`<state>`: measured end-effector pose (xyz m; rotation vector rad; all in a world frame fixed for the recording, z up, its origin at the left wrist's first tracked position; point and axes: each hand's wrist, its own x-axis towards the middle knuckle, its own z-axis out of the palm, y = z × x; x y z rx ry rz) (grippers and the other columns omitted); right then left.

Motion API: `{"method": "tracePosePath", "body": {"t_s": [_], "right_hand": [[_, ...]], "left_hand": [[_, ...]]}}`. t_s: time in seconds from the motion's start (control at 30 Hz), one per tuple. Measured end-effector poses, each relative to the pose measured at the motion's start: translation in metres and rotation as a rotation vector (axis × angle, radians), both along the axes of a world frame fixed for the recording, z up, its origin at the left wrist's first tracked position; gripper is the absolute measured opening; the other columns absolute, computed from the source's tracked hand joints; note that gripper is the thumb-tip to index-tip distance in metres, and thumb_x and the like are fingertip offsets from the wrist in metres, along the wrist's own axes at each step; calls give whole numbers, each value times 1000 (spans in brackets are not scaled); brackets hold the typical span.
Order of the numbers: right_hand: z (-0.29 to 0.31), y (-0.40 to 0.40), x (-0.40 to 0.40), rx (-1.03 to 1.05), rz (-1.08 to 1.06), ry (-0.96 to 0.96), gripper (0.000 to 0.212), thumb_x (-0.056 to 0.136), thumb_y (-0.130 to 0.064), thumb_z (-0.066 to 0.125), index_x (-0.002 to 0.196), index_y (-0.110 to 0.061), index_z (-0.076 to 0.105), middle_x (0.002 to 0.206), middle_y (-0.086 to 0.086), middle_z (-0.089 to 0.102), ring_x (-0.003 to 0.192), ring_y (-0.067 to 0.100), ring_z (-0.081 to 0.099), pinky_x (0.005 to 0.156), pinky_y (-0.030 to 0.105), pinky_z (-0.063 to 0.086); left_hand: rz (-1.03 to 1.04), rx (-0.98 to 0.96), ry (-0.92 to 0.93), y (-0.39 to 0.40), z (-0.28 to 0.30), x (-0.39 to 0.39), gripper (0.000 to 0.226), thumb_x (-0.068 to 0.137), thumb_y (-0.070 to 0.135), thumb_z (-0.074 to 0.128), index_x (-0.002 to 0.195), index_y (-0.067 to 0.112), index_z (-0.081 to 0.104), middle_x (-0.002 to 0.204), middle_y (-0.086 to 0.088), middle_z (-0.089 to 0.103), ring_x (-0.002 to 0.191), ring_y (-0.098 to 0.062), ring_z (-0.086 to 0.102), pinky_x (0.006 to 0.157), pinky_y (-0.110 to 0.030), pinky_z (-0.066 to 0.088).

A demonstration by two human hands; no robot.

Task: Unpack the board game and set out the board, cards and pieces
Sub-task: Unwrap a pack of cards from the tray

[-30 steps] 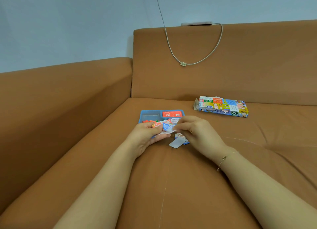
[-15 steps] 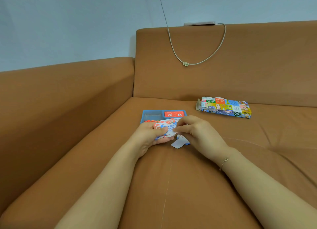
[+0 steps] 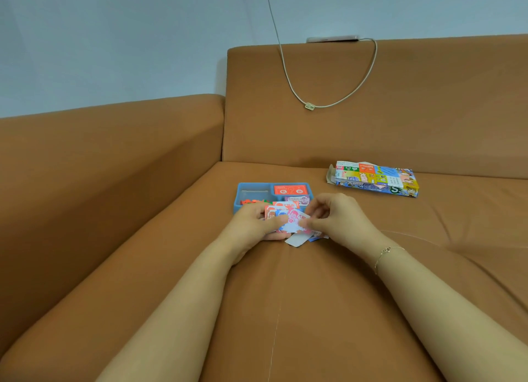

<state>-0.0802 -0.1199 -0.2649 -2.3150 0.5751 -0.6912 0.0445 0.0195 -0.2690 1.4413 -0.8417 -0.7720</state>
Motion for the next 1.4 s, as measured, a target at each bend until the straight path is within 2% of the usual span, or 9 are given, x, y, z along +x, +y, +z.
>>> {"method": "tracePosePath", "body": {"t_s": [0.17, 0.3, 0.37, 0.43, 0.57, 0.77, 0.9, 1.2, 1.4], "right_hand": [[1, 9, 2, -34, 72, -65, 26, 72, -17, 80, 85, -19, 57, 67, -5, 63, 52, 2, 45, 55, 24, 39], [10, -6, -9, 22, -73, -157, 12, 84, -22, 69, 91, -17, 61, 79, -4, 60, 66, 8, 48, 60, 23, 41], [11, -18, -18, 29, -228, -43, 9, 87, -23, 63, 88, -14, 64, 84, -1, 62, 76, 15, 52, 63, 24, 40], [9, -24, -22, 84, -329, 162, 26, 84, -35, 65, 84, -9, 65, 82, 4, 62, 77, 19, 54, 64, 29, 40], [10, -15, -18, 158, -338, 305, 48, 71, -55, 73, 80, -9, 61, 77, 3, 58, 68, 15, 48, 58, 29, 36], [14, -6, -15, 140, -220, 431, 29, 71, -43, 79, 79, -18, 67, 82, -5, 63, 84, 14, 57, 75, 29, 46], [19, -5, -17, 224, -181, 395, 21, 76, -28, 78, 88, -12, 72, 91, 1, 66, 81, 14, 54, 66, 24, 40], [19, -15, -27, 316, -189, 278, 5, 79, -11, 74, 79, -13, 69, 71, 4, 63, 60, 11, 47, 57, 21, 38], [11, -26, -27, 324, -201, 200, 11, 77, -9, 75, 84, -16, 70, 83, 7, 72, 75, 16, 59, 73, 28, 48]], "left_hand": [[30, 16, -54, -1, -2, 0, 21, 90, 7, 62, 105, -8, 61, 103, -13, 69, 85, -20, 71, 80, -23, 57], [123, -51, 62, -1, -2, 3, 10, 91, 5, 60, 98, -1, 62, 101, -15, 68, 77, -18, 72, 75, -19, 58], [190, -88, 140, -2, -1, 6, 5, 91, 4, 59, 92, 0, 62, 99, -14, 67, 72, -16, 71, 68, -17, 57], [238, -111, 207, -3, 0, 9, 6, 91, 4, 59, 94, -1, 61, 100, -14, 66, 72, -17, 71, 68, -18, 58], [257, -114, 253, -3, 0, 11, 17, 92, 4, 58, 106, -6, 58, 105, -16, 65, 73, -17, 71, 70, -19, 58], [255, -103, 262, -4, 1, 10, 3, 92, 4, 58, 90, 1, 59, 101, -15, 65, 76, -19, 70, 72, -20, 58], [245, -89, 252, -3, 2, 9, 4, 92, 5, 59, 88, 3, 60, 98, -12, 66, 74, -17, 71, 72, -20, 58], [222, -60, 245, -2, 3, 8, 3, 91, 6, 60, 92, 3, 60, 101, -13, 66, 74, -18, 72, 72, -20, 58], [198, -55, 232, -1, 2, 8, 9, 91, 4, 60, 99, 0, 59, 101, -11, 67, 76, -18, 72, 69, -19, 58]]}}
